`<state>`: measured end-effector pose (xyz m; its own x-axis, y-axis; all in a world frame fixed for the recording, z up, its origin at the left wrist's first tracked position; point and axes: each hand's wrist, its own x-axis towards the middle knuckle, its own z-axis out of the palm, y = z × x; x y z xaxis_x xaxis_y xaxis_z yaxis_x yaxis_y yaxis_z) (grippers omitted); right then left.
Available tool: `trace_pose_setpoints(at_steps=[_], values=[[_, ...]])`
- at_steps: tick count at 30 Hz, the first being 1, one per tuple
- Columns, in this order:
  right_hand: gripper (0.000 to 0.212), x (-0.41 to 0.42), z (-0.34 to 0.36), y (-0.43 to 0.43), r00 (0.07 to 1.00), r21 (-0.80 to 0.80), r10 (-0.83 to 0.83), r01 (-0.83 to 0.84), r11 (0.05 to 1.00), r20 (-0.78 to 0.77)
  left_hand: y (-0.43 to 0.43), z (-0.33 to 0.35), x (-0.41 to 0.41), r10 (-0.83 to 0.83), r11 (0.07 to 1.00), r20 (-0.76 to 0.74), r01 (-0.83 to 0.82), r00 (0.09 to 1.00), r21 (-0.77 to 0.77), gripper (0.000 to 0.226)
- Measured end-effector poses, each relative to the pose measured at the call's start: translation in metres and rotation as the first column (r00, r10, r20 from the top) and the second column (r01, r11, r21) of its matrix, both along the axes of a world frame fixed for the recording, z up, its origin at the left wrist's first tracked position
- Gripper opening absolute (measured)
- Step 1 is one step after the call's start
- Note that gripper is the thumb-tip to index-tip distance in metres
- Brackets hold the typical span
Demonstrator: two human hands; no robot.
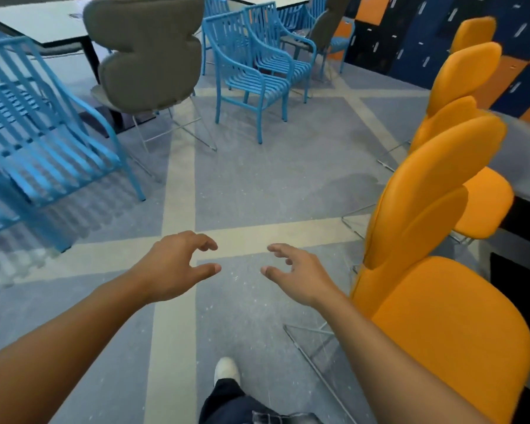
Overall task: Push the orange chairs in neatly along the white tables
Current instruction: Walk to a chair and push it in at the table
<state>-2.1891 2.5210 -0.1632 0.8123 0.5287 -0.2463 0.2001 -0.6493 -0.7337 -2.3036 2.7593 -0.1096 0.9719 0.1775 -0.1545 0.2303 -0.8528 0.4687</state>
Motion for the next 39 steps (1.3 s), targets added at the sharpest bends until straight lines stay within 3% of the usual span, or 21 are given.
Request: trace_pose_setpoints(at_steps=[11,16,20,30,39], values=[[0.05,0.121,0.01,0.044,0.978,0.078,-0.206,0.209,0.975,-0.044,0.049,0.004,0.164,-0.167,0.986,-0.018,0.168,0.986,0.007,0.042],[0.05,0.158,0.006,0.053,0.934,0.106,-0.339,0.35,0.931,-0.112,0.067,0.005,0.242,-0.299,0.954,-0.013,0.299,0.954,0.021,0.042],[0.049,0.196,0.01,0.059,0.89,0.074,-0.45,0.455,0.887,-0.081,0.081,0.003,0.308,-0.4,0.917,-0.005,0.4,0.917,0.0,0.042],[0.049,0.284,0.049,0.085,0.698,0.037,-0.716,0.716,0.697,0.011,0.105,0.011,0.472,-0.682,0.73,0.046,0.683,0.73,-0.033,0.043],[0.047,0.319,0.101,0.053,0.493,0.132,-0.857,0.849,0.511,0.149,0.058,0.029,0.557,-0.84,0.523,0.117,0.848,0.529,-0.084,0.039]])
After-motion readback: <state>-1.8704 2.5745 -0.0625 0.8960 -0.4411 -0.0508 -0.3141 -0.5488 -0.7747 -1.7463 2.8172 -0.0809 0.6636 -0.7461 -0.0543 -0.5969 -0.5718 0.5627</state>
